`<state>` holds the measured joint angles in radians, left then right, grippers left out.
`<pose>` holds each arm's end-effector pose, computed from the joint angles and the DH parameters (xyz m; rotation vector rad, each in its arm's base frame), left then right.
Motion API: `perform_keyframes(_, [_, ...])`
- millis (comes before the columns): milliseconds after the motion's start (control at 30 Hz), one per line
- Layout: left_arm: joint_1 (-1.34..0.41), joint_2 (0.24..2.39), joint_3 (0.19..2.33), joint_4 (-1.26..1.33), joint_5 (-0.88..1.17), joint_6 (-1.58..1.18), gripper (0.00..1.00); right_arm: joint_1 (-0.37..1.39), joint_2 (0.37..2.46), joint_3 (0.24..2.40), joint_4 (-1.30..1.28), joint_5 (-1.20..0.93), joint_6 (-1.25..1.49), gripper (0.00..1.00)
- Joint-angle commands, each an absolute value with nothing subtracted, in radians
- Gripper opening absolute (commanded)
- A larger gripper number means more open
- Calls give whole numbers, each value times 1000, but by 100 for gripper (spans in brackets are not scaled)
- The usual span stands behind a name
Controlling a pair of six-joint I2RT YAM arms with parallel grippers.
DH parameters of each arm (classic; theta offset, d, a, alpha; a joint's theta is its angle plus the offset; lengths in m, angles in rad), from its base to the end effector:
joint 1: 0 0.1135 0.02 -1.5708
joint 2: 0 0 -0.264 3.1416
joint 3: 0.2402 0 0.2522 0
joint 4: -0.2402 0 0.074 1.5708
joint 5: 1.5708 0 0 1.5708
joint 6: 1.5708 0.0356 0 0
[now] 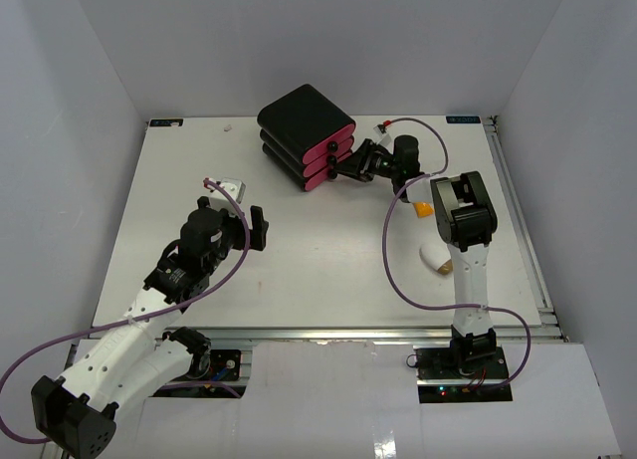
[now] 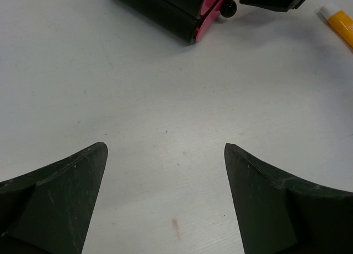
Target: Organize the makeup
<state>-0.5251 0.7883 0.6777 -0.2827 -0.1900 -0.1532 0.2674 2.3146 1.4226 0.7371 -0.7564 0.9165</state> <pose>0.1631 -0.0867 0.2916 0.2400 1.9509 -0.2595 0.4738 0.1551 0.1394 -0.0063 1.9363 1.4800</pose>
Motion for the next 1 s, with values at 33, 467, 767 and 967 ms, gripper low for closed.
perform_keyframes(33, [-518, 779, 672, -261, -180, -147, 98, 275, 2336, 1509, 705, -727, 887, 47])
perform_keyframes(467, [-518, 779, 673, -262, -181, -146, 98, 275, 2348, 1473, 703, -729, 867, 47])
perform_keyframes(767, [-518, 778, 673, -260, -176, -146, 98, 275, 2376, 1485, 696, -720, 857, 49])
perform_keyframes(967, [-517, 782, 672, -261, -181, -146, 98, 281, 2429, 1563, 643, -710, 847, 50])
